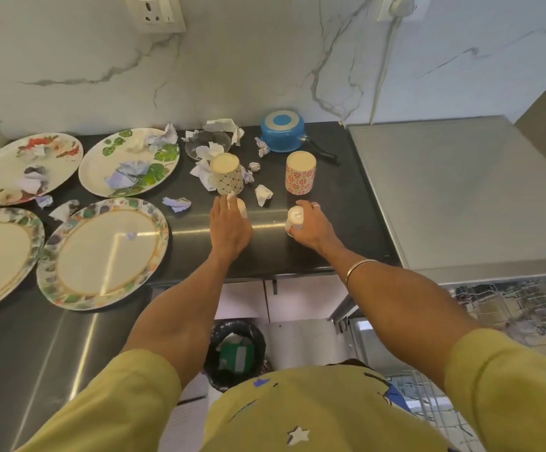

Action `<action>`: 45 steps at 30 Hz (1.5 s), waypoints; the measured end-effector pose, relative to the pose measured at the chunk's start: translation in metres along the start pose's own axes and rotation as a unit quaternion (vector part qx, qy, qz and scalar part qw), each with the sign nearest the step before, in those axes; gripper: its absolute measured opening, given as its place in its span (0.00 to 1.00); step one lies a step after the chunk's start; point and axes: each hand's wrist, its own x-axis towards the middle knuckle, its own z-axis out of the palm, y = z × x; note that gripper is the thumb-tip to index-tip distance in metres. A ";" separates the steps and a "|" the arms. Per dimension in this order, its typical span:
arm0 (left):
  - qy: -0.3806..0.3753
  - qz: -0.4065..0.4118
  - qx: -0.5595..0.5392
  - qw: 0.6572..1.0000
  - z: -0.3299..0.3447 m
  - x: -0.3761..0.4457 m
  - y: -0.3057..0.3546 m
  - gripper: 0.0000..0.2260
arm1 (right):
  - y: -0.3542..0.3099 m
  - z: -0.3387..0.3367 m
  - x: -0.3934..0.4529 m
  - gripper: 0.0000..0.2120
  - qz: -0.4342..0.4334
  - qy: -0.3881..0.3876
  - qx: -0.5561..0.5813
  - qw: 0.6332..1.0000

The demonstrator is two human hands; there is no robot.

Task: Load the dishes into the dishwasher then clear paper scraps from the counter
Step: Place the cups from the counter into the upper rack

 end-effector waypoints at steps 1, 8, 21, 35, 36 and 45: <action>-0.017 -0.005 -0.007 1.000 0.002 0.004 -0.005 0.27 | 0.000 0.003 0.002 0.34 -0.001 0.000 -0.003 1.000; -0.047 -0.056 -0.100 0.992 0.012 0.018 -0.008 0.30 | 0.009 0.000 0.009 0.30 -0.008 -0.003 0.004 1.000; -0.030 -0.056 -0.092 0.994 0.007 0.014 0.013 0.34 | 0.015 -0.015 0.023 0.29 -0.037 -0.009 0.008 0.999; -0.020 -0.092 -0.081 0.992 0.005 -0.018 0.058 0.34 | 0.037 -0.038 0.014 0.29 -0.091 -0.022 -0.011 0.996; -0.020 -0.086 -0.080 0.993 0.006 -0.023 0.061 0.34 | 0.039 -0.038 0.011 0.29 -0.092 -0.019 -0.010 0.996; -0.041 -0.010 -0.071 0.997 0.003 -0.053 0.075 0.31 | 0.051 -0.044 -0.040 0.29 -0.054 0.029 -0.005 0.998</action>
